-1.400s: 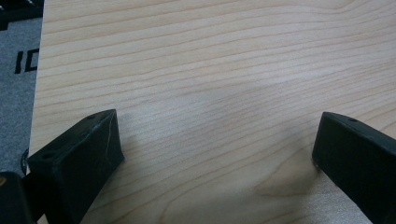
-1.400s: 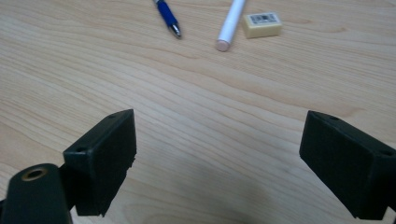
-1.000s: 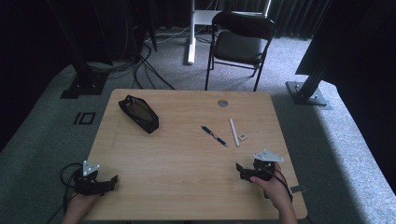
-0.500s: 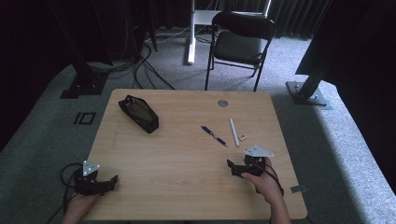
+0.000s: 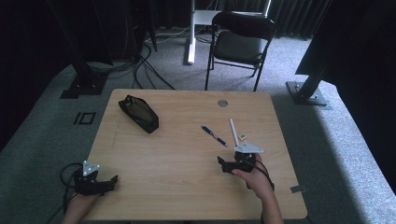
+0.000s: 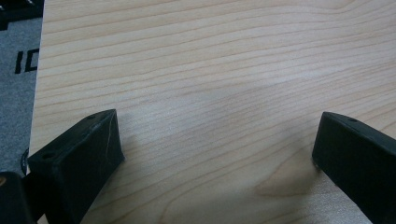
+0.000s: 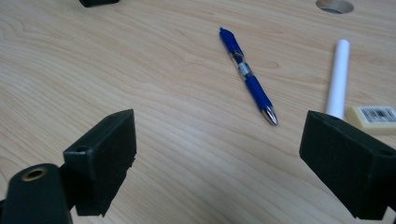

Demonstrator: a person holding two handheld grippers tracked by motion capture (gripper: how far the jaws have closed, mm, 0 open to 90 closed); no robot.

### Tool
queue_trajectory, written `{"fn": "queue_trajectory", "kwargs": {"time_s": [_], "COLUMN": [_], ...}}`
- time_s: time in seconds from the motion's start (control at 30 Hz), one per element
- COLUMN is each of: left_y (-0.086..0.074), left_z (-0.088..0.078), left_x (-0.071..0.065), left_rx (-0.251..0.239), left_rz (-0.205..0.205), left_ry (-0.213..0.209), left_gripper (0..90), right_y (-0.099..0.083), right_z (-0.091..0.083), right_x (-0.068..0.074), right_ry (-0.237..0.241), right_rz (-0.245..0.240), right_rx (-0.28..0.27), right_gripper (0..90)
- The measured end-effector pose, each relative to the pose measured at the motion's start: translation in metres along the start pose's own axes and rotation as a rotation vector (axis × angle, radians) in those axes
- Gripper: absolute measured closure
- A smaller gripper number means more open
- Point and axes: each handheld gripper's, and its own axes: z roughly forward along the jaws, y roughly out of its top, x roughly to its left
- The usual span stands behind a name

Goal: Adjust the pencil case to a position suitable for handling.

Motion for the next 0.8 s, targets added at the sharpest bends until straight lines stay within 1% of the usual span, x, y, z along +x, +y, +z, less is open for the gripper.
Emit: {"fn": "queue_trajectory", "kwargs": {"time_s": [0.4, 0.47, 0.5, 0.53, 0.8], "left_y": [0.0, 0.0, 0.0, 0.0, 0.0], "left_z": [0.0, 0.0, 0.0, 0.0, 0.0], "left_x": [0.0, 0.0, 0.0, 0.0, 0.0], "left_rx": [-0.002, -0.002, -0.002, -0.002, 0.0], "left_rz": [-0.002, -0.002, -0.002, -0.002, -0.002], "left_ry": [0.0, 0.0, 0.0, 0.0, 0.0], "left_gripper": [1.7, 1.7, 1.7, 1.7, 1.7], "right_y": [0.014, 0.015, 0.016, 0.018, 0.026], "right_z": [0.014, 0.017, 0.018, 0.019, 0.03], "right_x": [0.014, 0.016, 0.017, 0.019, 0.029], "right_ry": [0.032, 0.038, 0.039, 0.042, 0.06], "right_rz": [-0.023, -0.034, -0.038, -0.037, -0.052], "right_rx": [-0.008, -0.01, -0.008, -0.008, -0.011], "right_gripper": [10.9, 10.9, 11.0, 13.0, 13.0]}}
